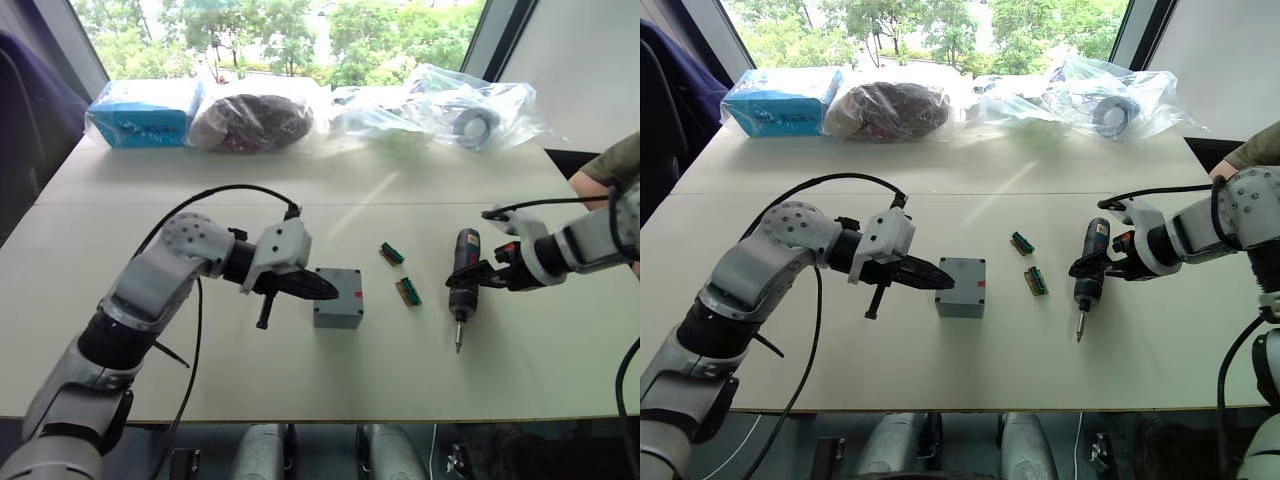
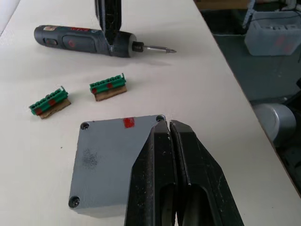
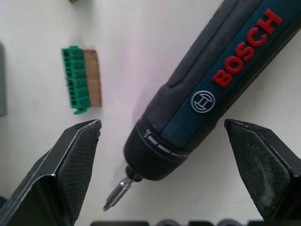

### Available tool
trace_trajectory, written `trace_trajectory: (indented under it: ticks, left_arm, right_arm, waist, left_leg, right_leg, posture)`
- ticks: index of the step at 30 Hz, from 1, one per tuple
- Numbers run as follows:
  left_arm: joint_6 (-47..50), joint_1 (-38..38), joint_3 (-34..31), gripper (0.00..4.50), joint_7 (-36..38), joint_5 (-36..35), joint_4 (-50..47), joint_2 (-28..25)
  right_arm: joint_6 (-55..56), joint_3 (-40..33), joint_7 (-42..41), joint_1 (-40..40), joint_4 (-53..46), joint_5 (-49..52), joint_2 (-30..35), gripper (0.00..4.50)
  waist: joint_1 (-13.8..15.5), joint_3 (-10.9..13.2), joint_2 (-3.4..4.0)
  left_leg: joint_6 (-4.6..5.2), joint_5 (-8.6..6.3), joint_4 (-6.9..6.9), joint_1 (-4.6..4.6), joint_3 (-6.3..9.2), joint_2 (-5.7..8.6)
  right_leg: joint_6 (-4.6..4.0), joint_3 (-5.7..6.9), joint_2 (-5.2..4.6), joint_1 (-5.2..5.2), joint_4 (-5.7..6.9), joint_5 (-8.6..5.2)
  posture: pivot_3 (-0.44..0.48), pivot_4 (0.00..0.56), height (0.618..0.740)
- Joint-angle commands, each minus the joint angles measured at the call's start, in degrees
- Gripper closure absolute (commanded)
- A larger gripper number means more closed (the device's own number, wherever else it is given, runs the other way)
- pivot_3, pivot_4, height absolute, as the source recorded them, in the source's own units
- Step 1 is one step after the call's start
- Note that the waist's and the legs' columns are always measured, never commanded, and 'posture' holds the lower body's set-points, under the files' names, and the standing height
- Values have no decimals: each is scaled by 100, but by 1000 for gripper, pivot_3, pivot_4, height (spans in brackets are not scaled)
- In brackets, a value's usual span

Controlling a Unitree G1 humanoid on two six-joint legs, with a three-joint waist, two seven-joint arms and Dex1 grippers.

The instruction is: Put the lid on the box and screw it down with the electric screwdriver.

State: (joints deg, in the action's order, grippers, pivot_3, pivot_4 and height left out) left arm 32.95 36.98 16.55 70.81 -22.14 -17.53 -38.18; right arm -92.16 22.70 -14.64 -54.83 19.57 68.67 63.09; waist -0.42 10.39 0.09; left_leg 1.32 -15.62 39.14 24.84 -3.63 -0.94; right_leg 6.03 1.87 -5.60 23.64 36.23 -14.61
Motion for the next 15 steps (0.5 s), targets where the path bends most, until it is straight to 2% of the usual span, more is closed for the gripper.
trace_trajectory:
  ticks: [1, 4, 7, 11, 13, 15]
  left_arm:
    - [153, -124, -271, 4500, -261, -166, -431, -31]
    - [258, -279, -388, 4500, -456, -229, -585, -61]
    - [310, -330, -412, 4500, -597, -238, -626, -33]
    - [330, -374, -436, 4500, -749, -281, -666, -4]
    - [361, -408, -448, 4500, -811, -326, -721, -13]
    - [363, -417, -457, 4500, -849, -331, -721, -29]
  right_arm:
    - [-34, 186, -156, -149, 38, -392, -124, 53]
    - [-34, 322, -340, -170, 353, -997, -418, 53]
    - [-34, 349, -605, -206, 511, -1515, -663, 729]
    - [72, 680, -1174, -295, 646, -2222, -792, 2140]
    - [77, 867, -1502, -247, 591, -2485, -681, 2685]
    - [127, 981, -1786, -205, 598, -2742, -584, 2695]
  waist:
    - [-11, 0, 0]
    - [-20, -4, -6]
    - [-23, -13, -22]
    - [-31, -21, -34]
    - [-27, -21, -36]
    - [-24, -23, -38]
  left_leg:
    - [0, 0, 0, 1, -1, 0]
    - [0, 0, 1, 1, -1, 0]
    - [0, 0, 2, -10, -1, 0]
    - [0, 0, 2, -26, -2, 1]
    - [0, 0, 2, -28, -1, 0]
    - [0, 0, 1, -31, -1, 0]
  right_leg:
    - [0, 0, 0, 1, 0, 0]
    - [0, 0, 0, 0, 1, 0]
    - [0, 1, 2, -12, 1, 1]
    - [-3, 0, 2, -25, 0, 2]
    - [-2, 0, 2, -26, 0, 2]
    - [-2, 0, 2, -28, 0, 2]
  posture:
    - [0, 150, 740]
    - [0, 150, 740]
    - [0, 150, 740]
    - [0, 150, 740]
    - [0, 150, 740]
    - [0, 150, 740]
